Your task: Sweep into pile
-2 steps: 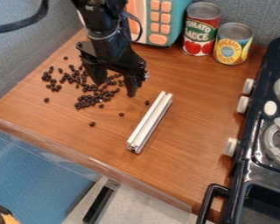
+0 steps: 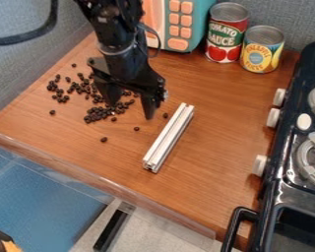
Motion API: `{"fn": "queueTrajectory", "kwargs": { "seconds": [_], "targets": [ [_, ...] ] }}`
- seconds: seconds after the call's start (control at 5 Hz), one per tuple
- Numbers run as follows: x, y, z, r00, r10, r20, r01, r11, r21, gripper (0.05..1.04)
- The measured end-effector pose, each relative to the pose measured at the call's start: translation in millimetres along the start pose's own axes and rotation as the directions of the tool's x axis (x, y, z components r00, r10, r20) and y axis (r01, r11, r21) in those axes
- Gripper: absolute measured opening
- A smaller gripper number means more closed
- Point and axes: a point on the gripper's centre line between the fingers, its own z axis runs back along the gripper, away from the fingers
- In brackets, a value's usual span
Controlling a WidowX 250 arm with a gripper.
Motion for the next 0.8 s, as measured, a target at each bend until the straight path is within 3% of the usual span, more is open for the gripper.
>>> {"fn": "queueTrajectory", "kwargs": {
  "seconds": [0.4,0.8],
  "targets": [
    [0.6,-15.4,3.7,1.0,0.003,0.027,-0.002,1.0,-0.02,1.001],
    [4.4,-33.6,-18.6,0.998,0.061,-0.019,-0.06,0.997,0.045,1.0]
  ]
}}
